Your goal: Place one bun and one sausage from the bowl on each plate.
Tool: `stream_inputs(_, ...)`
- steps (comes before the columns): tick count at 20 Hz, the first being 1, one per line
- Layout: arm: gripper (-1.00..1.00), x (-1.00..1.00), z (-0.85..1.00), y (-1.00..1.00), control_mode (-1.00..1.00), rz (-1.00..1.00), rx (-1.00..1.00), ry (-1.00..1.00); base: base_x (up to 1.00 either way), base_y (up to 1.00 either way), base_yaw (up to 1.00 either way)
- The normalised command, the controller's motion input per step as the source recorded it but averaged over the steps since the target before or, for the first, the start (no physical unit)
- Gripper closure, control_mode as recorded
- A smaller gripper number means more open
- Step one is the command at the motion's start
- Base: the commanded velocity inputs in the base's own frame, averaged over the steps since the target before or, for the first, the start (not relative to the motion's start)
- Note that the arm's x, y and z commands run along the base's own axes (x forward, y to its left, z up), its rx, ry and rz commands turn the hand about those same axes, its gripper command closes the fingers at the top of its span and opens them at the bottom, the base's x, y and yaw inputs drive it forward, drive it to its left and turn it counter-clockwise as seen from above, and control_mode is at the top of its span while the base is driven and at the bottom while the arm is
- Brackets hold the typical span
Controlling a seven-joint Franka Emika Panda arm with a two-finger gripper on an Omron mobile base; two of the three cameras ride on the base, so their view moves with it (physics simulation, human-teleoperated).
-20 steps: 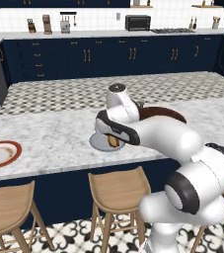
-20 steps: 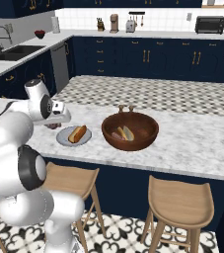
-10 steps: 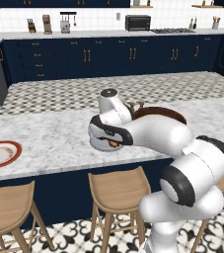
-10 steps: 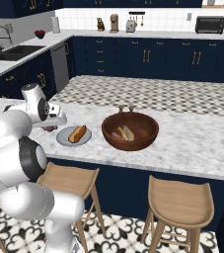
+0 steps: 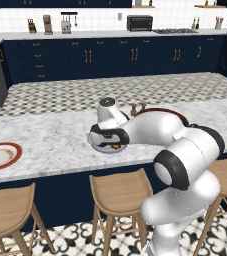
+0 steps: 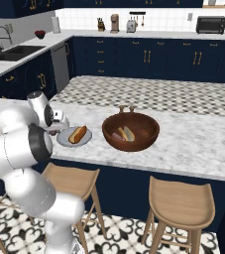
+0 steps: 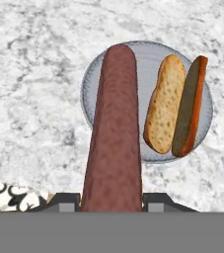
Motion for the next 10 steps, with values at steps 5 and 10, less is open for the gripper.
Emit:
stream_inputs(5, 1.0, 0.3, -0.11, 0.1, -1.0, 0.01, 0.0, 0.0, 0.0, 0.0, 0.0)
stream_inputs(10, 1.0, 0.18, -0.31, -0.04, -1.0, 0.04, 0.02, 0.0, 0.0, 0.0, 0.0)
